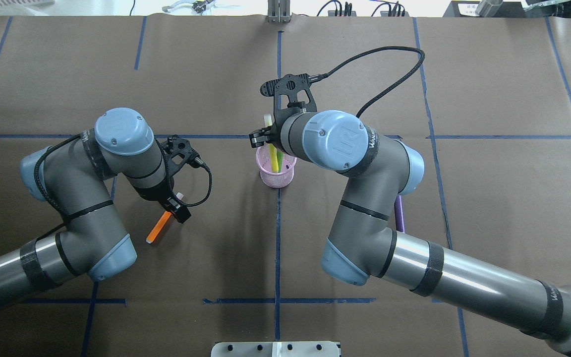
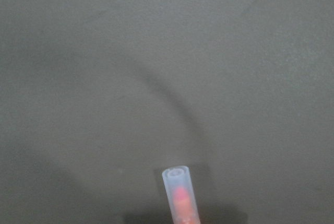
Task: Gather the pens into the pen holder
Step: 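Move the right gripper to the purple marker while the left lifts the orange marker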
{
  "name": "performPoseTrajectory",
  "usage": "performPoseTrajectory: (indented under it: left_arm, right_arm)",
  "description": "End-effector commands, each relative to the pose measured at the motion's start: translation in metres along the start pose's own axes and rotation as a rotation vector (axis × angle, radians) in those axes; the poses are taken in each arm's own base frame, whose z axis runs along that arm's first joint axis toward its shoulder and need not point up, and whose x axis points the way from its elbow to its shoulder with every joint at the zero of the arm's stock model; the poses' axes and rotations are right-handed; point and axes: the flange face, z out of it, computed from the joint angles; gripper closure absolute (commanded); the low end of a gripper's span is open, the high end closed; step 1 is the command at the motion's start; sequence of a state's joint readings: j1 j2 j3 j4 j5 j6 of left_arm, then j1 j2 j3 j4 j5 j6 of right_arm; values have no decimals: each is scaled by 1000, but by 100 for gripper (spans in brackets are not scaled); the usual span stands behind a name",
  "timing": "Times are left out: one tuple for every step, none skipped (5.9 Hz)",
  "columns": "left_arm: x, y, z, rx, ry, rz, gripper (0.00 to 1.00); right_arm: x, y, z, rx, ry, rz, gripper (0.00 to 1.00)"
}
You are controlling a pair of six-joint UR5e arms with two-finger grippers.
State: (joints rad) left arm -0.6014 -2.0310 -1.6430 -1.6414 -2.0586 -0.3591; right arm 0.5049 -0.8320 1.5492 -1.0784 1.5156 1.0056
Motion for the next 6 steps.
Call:
performPoseTrajectory:
  left_arm:
    - [0, 0, 0, 0, -1, 0, 0]
    - [0, 0, 0, 0, -1, 0, 0]
    - [0, 0, 0, 0, -1, -1, 0]
    - [0, 0, 1, -1, 0, -1, 0]
    - [0, -1, 0, 0, 0, 2, 7]
    - [0, -1, 0, 0, 0, 0, 34]
  right_arm:
    - [-10, -18, -10, 10, -16, 25, 0]
    - [4, -57, -29, -81, 19, 53, 0]
    - [35, -85, -55, -203, 49, 76, 0]
    - [65, -104, -64, -288, 57, 83, 0]
    - [97, -102, -61, -351, 103, 74, 0]
    - [137, -88, -56, -394, 128, 69, 0]
